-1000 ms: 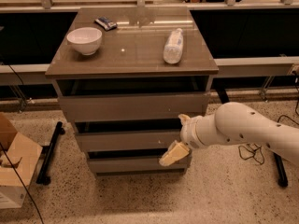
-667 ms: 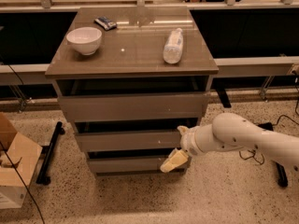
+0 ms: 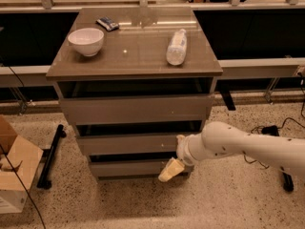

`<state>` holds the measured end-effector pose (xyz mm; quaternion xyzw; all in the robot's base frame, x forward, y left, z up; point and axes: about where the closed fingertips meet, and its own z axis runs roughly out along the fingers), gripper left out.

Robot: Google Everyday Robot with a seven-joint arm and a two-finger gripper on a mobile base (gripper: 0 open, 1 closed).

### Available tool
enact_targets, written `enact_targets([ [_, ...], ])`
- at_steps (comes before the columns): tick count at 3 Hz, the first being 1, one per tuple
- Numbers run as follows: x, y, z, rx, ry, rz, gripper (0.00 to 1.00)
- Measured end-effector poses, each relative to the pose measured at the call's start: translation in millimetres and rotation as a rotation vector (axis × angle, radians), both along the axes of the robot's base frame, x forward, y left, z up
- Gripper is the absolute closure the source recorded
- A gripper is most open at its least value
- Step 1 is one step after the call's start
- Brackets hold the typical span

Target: Open bottom drawer

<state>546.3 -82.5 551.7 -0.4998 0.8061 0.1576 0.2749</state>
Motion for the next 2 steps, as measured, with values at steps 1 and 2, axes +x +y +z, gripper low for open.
enact_targets([
  [1,1.5,3.0,-40.3,-0.072,0.036,-0.017,0.00],
  [2,4.6,-1.5,-80.1,-0.060,0.076,-0.046,0.00],
])
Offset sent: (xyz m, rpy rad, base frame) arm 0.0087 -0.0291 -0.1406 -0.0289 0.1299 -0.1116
